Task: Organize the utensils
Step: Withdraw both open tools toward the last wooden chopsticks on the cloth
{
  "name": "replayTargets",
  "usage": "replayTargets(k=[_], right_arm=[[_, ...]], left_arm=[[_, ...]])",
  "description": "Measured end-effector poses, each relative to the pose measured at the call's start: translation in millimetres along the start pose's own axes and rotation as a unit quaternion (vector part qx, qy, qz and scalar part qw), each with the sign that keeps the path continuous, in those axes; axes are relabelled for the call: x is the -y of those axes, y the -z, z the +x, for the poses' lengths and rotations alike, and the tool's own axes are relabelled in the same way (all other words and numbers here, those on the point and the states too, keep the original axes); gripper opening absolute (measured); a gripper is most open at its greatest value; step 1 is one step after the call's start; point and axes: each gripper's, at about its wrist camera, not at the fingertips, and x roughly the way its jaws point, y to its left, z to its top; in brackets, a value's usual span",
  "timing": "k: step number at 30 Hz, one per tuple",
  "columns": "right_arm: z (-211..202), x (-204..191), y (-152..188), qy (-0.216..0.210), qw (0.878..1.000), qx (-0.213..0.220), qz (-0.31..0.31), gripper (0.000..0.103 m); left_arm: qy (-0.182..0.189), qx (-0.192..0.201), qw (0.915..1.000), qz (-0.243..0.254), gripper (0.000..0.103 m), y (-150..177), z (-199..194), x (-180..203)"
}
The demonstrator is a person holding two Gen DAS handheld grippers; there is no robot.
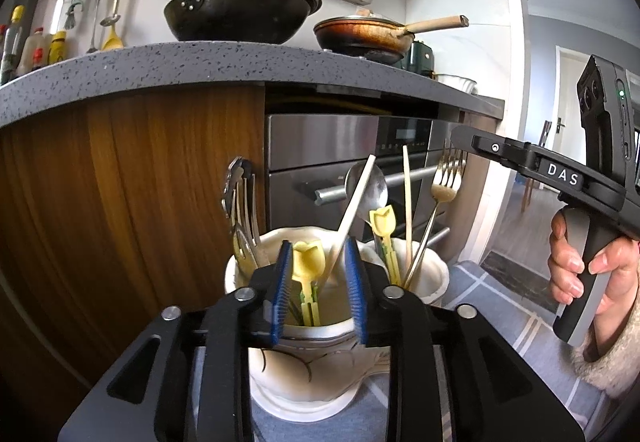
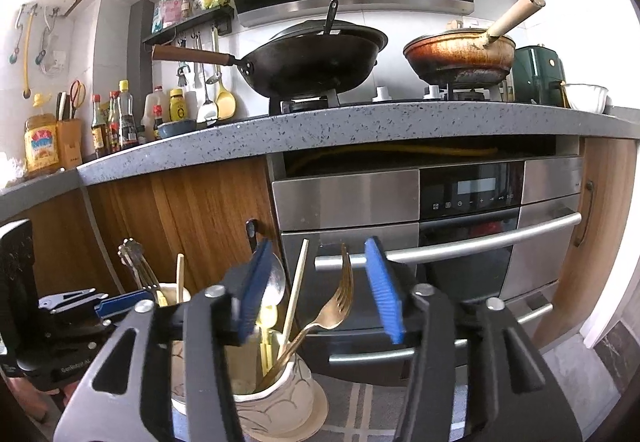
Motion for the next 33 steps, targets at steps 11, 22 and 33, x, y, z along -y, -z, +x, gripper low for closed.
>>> replayTargets(k=[11, 22, 33], right_arm=[[-47, 17, -7, 0.004, 0.998, -0.047, 0.028, 0.091], [-64, 46, 58, 0.054, 0.987, -0.141, 0.06, 0.097], [-46, 37, 130, 0.046, 0.962, -0.263, 0.064, 0.079]], left_arm=[[-0.012, -0.003, 0.9999, 0.001, 0.082, -15, -29, 27], [-0.013, -0.082, 0.9961, -0.03, 0.096, 21, -45, 59], [0.005, -0.181, 0.9831, -0.027, 0.096, 82, -14, 75]])
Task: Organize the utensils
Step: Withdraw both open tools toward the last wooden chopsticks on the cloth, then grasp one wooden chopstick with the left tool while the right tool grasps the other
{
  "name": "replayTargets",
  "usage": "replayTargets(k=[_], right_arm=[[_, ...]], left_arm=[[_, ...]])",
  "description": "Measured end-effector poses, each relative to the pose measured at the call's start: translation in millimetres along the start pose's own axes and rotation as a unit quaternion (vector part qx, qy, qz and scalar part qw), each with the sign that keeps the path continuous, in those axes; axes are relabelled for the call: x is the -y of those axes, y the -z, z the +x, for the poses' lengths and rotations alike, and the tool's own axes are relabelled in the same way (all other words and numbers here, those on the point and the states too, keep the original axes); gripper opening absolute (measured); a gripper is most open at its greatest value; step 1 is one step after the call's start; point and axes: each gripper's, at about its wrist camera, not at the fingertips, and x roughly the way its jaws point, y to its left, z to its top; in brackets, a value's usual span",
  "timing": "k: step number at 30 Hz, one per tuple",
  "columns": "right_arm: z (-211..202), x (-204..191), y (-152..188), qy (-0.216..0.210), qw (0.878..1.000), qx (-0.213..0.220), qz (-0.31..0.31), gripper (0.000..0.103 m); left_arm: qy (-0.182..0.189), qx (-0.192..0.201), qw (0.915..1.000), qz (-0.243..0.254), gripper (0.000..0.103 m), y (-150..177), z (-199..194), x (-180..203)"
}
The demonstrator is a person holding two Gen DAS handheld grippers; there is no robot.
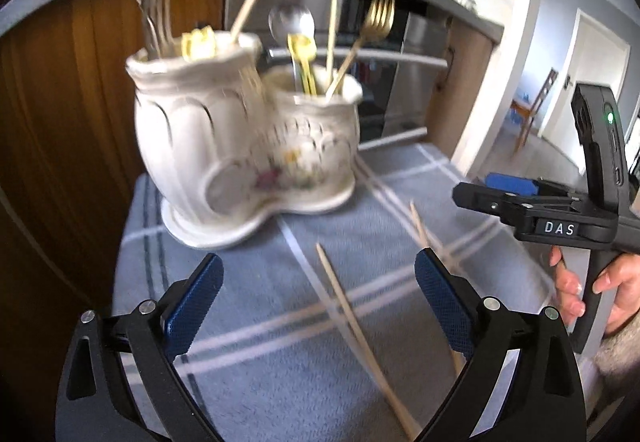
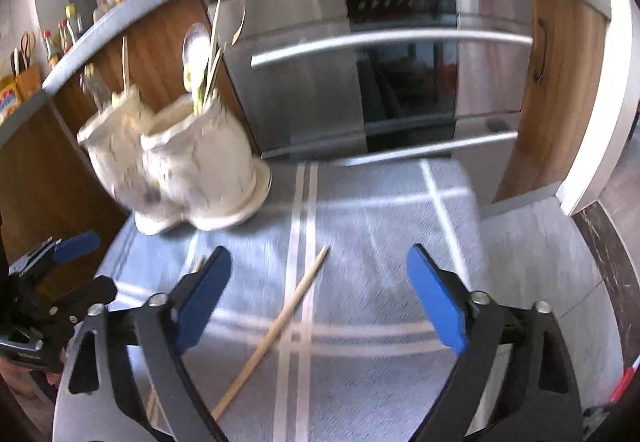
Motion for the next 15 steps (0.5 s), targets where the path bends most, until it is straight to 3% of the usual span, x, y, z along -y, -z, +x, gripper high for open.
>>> replayTargets(k=[7, 9, 15], right_arm=[[20, -15, 12, -0.015, 0.998, -0.051, -0.019, 0.048], [23, -20, 14, -0.013, 0.997, -0.062, -0.031, 0.039], [30, -32, 20, -0.007, 0.994, -0.09, -0.055, 0.034]], left_arm=[[0.005, -0.047, 0.9987, 0.021, 0.092, 16, 19, 6], [0.009, -0.056, 0.998, 0.029, 0.086, 17, 22, 9], [0.022, -0.079, 0.9959, 0.038, 0.074, 20, 32, 14]])
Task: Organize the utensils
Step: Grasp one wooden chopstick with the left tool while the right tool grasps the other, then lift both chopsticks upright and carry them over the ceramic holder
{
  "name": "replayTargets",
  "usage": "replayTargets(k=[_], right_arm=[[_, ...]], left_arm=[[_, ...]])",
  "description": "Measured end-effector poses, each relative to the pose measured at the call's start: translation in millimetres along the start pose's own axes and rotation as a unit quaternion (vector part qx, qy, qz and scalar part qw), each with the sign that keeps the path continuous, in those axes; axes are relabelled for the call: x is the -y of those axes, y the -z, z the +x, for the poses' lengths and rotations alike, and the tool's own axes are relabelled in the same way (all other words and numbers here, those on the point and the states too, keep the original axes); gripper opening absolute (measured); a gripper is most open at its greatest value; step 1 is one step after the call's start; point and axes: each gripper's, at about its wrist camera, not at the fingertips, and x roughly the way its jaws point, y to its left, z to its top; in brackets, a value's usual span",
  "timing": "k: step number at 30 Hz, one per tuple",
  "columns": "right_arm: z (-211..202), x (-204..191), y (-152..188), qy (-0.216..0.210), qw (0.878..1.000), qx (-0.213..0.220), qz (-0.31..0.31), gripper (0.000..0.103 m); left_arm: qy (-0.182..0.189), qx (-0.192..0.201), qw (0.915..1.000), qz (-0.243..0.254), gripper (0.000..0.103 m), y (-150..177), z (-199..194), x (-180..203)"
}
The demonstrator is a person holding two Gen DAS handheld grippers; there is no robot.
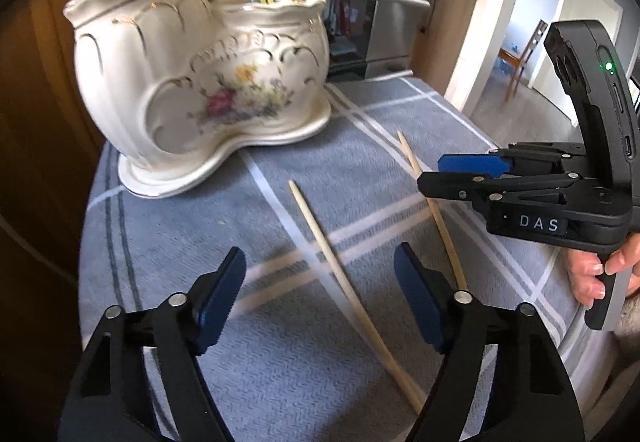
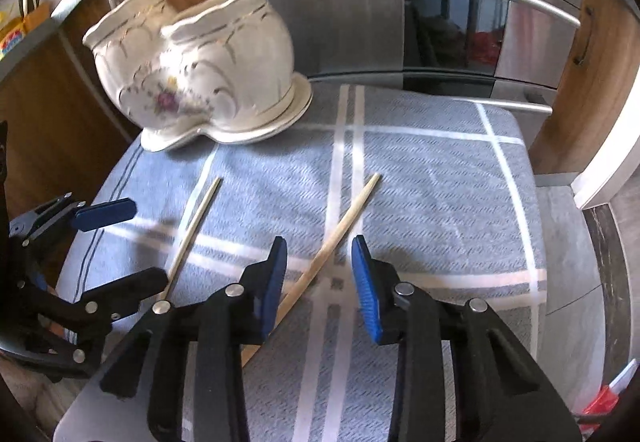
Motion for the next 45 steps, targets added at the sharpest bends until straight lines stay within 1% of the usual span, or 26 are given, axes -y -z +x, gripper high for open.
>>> replayTargets(k=[2, 4, 5, 7, 8, 9, 10, 11, 12, 15, 17, 20, 22, 24, 26, 27, 28, 30, 33, 35, 38, 41, 42, 45], right_arm=[[4, -3, 3, 0.007, 1.0, -0.005, -0.005, 0.034], [7, -5, 4, 0.007, 1.0, -0.011, -0.01, 0.034], [8, -7, 4, 0.011, 1.0, -0.009, -0.015, 0.034], [10, -11, 5, 0.021, 0.999, -0.007, -0.027, 0.034], [11, -13, 5, 0.025, 0.999, -0.007, -0.034, 0.034], [12, -17, 6, 0.032, 0.998, -0.007, -0.048, 0.034], [12, -19, 7, 0.036, 0.998, -0.007, -0.055, 0.034], [13, -20, 7, 0.037, 0.997, -0.007, -0.061, 0.034], [13, -20, 6, 0.034, 0.997, -0.008, -0.067, 0.033], [11, -20, 6, 0.037, 0.996, -0.013, -0.083, 0.024], [8, -15, 7, 0.043, 0.995, -0.014, -0.086, 0.024], [8, -5, 4, 0.027, 0.997, -0.022, -0.062, 0.024], [7, -2, 4, 0.022, 0.998, -0.021, -0.054, 0.028], [6, -8, 7, 0.032, 0.997, -0.012, -0.066, 0.029], [5, -13, 9, 0.026, 0.997, -0.01, -0.07, 0.021], [5, -15, 10, 0.021, 0.997, -0.009, -0.074, 0.013], [4, -16, 10, 0.02, 0.997, -0.008, -0.074, 0.01], [4, -15, 9, 0.016, 0.997, -0.007, -0.072, 0.008], [3, -9, 8, -0.001, 0.999, -0.006, -0.053, 0.007], [0, -8, 7, -0.012, 0.999, 0.0, -0.046, 0.006], [-9, -7, 5, -0.013, 0.999, 0.018, -0.046, 0.006], [-21, -4, 2, -0.027, 0.998, 0.041, -0.035, 0.006], [-28, -3, 1, -0.037, 0.997, 0.055, -0.032, 0.006], [-45, 0, -2, -0.056, 0.994, 0.092, -0.022, 0.006]], left_arm=[[0.008, -0.007, 0.9999, -0.003, 0.07, 1, 5, 2], [0.013, -0.014, 0.9998, -0.002, 0.063, 2, 8, 4], [0.012, -0.016, 0.9998, 0.0, 0.061, 2, 10, 5], [0.009, -0.023, 0.9997, 0.008, 0.052, 4, 13, 9], [0.006, -0.025, 0.9996, 0.012, 0.049, 5, 15, 11], [-0.006, -0.024, 0.9994, 0.024, 0.042, 5, 15, 14], [-0.011, -0.024, 0.9992, 0.032, 0.033, 5, 16, 15], [-0.012, -0.024, 0.999, 0.036, 0.028, 5, 15, 14], [-0.013, -0.024, 0.9989, 0.038, 0.023, 5, 15, 13], [-0.011, -0.024, 0.999, 0.037, 0.015, 1, 15, 9], [-0.005, -0.026, 0.9993, 0.027, 0.014, 1, 14, 3], [-0.006, -0.026, 0.9992, 0.029, 0.014, 1, 14, 3], [-0.011, -0.025, 0.9991, 0.034, 0.014, 2, 14, 6], [-0.017, -0.023, 0.9988, 0.041, 0.014, 1, 15, 8], [-0.025, -0.021, 0.9982, 0.051, 0.013, 2, 17, 13], [-0.029, -0.02, 0.9977, 0.058, 0.01, 2, 17, 14], [-0.032, -0.019, 0.9973, 0.063, 0.01, 2, 18, 15], [-0.028, -0.019, 0.9977, 0.059, 0.008, 0, 20, 12], [-0.025, -0.017, 0.9981, 0.055, 0.005, 0, 18, 8], [-0.014, -0.015, 0.9987, 0.047, 0.005, 0, 16, 5], [-0.007, 0.001, 0.9992, 0.038, 0.005, -2, 6, 3], [0.006, 0.021, 0.9994, 0.029, 0.005, -5, -7, -1], [0.015, 0.03, 0.9991, 0.025, 0.005, -7, -13, -3], [0.024, 0.059, 0.9978, 0.017, 0.005, -12, -31, -7]])
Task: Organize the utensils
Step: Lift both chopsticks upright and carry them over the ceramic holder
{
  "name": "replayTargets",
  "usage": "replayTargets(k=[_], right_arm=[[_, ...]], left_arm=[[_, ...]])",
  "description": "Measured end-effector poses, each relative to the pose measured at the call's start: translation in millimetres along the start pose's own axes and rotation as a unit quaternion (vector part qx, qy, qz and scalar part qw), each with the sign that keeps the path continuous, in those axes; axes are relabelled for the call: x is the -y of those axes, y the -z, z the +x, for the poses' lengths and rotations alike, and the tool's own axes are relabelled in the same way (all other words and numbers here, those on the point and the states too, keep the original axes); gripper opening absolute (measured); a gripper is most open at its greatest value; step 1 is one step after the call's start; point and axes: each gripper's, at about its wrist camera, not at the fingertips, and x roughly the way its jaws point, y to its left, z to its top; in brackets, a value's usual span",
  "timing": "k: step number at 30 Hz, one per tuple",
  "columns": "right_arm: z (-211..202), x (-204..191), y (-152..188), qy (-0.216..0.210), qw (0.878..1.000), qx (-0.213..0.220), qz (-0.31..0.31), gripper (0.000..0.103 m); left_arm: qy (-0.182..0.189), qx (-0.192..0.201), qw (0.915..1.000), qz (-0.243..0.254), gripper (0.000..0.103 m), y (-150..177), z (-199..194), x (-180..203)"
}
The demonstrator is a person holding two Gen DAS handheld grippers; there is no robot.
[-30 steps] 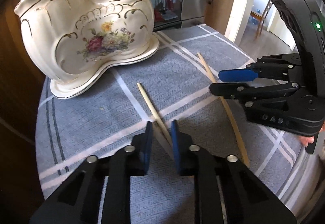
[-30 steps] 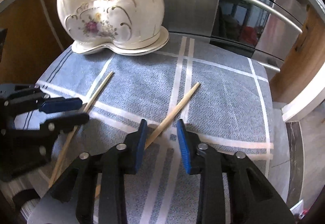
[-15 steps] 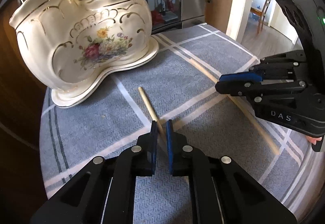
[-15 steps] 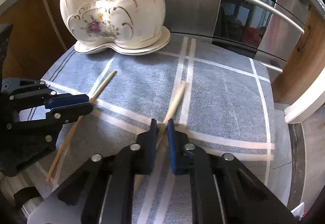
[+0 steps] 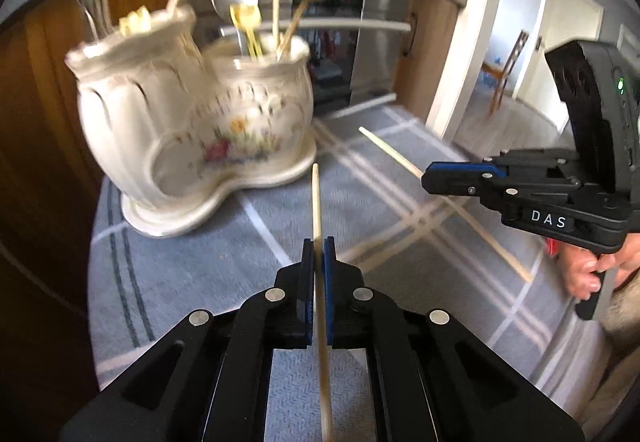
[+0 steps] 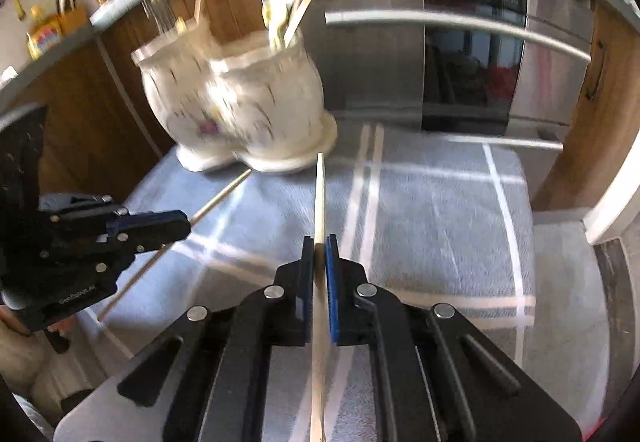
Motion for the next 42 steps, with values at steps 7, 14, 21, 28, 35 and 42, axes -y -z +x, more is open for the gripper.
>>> replayTargets(k=[7, 14, 21, 28, 35, 42], right_arm=[[-28, -1, -16, -0.028, 0.996, 0.085, 0.02, 0.006], [-45, -6, -54, -0.057, 0.985, 0.158, 0.03, 0.006], [-43, -18, -105, -0.079, 0.967, 0.24, 0.037, 0.006], [-16, -22, -138, -0.08, 0.945, 0.31, 0.069, 0.006], [4, -31, -152, -0.049, 0.934, 0.35, 0.061, 0.006], [29, -26, -154, -0.041, 0.936, 0.346, 0.059, 0.006]], left_arm=[[0.003, 0.094, 0.9953, -0.022, 0.005, -21, -53, -12], [-0.009, 0.199, 0.9782, -0.058, 0.005, -53, -100, -45], [-0.017, 0.286, 0.9557, -0.068, 0.005, -93, -114, -81], [-0.016, 0.332, 0.9399, -0.078, 0.005, -123, -93, -105], [-0.037, 0.345, 0.9357, -0.067, 0.005, -131, -68, -111], [-0.052, 0.357, 0.9317, -0.045, 0.005, -131, -54, -108]])
